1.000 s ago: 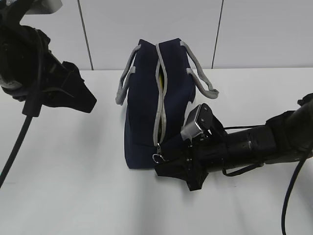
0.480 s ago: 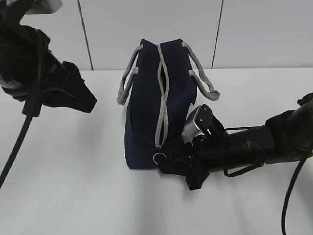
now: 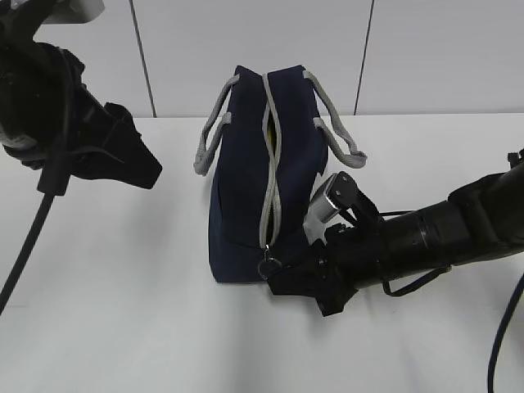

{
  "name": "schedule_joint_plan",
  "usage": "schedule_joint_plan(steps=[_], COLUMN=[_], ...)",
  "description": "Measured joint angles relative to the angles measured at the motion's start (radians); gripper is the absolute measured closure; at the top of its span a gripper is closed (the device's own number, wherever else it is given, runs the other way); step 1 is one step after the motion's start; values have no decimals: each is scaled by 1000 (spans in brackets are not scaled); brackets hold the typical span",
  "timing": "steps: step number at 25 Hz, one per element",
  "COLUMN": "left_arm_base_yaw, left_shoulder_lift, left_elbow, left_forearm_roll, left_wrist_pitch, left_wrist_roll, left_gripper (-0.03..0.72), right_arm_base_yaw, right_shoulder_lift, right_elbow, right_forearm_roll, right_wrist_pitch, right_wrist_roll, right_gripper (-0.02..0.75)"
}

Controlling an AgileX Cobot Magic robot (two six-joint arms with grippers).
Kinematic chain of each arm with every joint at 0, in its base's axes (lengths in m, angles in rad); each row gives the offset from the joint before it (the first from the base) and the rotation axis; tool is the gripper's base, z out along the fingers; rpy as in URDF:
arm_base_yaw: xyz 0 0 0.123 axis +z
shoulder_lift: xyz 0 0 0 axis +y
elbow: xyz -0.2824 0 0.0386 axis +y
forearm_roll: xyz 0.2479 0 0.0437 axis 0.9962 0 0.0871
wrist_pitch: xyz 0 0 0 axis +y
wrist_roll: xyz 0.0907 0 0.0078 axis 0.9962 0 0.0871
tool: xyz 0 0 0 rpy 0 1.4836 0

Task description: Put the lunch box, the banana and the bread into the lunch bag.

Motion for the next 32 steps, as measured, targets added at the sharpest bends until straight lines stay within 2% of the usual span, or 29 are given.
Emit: schedule_joint_plan(steps=[6,17,32], left_arm_base_yaw=[0,0,0], left_shoulder_lift=[0,0,0], left_elbow=[0,0,0], left_forearm_roll=[0,0,0], left_wrist_pitch=[0,-1,-8], left_wrist_roll=[1,2,2], left_gripper=[264,264,264], right_arm_base_yaw=[0,0,0], right_shoulder_lift=[-72,-190,-331], right_elbow=[0,2,4], right_forearm_roll=[-92,-217,-268], right_wrist_pitch=[-71,-75,-42], right_wrist_roll=[141,309,363], right_gripper=[738,738,738])
